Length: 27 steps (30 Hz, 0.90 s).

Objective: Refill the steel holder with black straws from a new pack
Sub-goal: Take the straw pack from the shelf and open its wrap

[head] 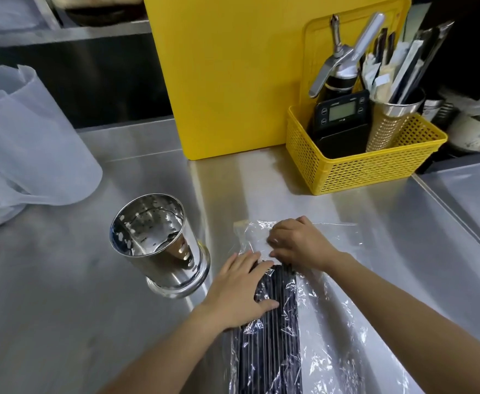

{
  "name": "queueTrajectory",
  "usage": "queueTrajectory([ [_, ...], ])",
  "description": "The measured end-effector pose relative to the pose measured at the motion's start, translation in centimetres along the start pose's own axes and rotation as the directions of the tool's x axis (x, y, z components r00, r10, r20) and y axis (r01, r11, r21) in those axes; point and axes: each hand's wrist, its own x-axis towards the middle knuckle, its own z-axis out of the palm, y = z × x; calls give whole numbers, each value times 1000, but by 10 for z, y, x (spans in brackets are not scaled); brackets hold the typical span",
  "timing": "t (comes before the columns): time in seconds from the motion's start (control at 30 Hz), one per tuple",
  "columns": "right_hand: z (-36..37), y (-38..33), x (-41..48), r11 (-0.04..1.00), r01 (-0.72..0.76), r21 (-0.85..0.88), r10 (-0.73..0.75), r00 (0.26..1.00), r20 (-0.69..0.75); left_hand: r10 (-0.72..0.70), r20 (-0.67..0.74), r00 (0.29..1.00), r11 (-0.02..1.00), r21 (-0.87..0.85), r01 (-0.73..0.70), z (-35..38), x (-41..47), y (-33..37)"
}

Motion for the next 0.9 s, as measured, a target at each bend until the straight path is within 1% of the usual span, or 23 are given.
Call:
queueTrajectory([
  [0.07,3,0,1,999,24,-40,-25,999,-21,3,-4,1000,1000,-15,-3,0,0,-1],
  [0.23,13,0,6,958,119,-263,-126,992,-11,-4,9,1000,1000,7,3,0,-1,0],
  [0.33,17,-2,7,954,87,-287,-117,989,-88,-7,20,1000,1000,21,6,-1,-1,2],
  [0.43,14,-6,10,979,42,-197,-72,987,-146,-3,41,999,999,33,1,-3,-1,6],
  [0.47,10,-6,11,989,-10,-148,-12,989,-147,0,44,999,999,40,-2,-3,-2,6],
  [0.53,-1,1,15,978,-200,-60,189,969,-158,-4,45,999,999,32,3,0,-6,7],
  [0.6,-12,15,19,915,-404,1,401,906,-139,-10,41,999,1000,15,10,3,-12,9],
  [0.63,-15,22,20,891,-454,7,451,883,-132,-7,45,999,1000,17,6,4,-15,11],
  [0.7,-18,27,22,894,-448,-8,445,890,-101,2,51,999,999,36,-4,5,-19,13],
  [0.77,-21,22,21,907,-404,121,414,908,-64,-4,60,998,999,53,1,2,-18,13],
  [0.83,-26,18,17,879,-393,269,416,909,-31,-15,55,998,999,53,12,-3,-14,14],
  [0.87,-33,16,14,862,-396,316,423,906,-22,-25,41,999,998,55,23,-7,-12,15],
  [0.9,-39,16,10,862,-389,326,414,910,-6,-42,17,999,997,61,41,-11,-10,16],
])
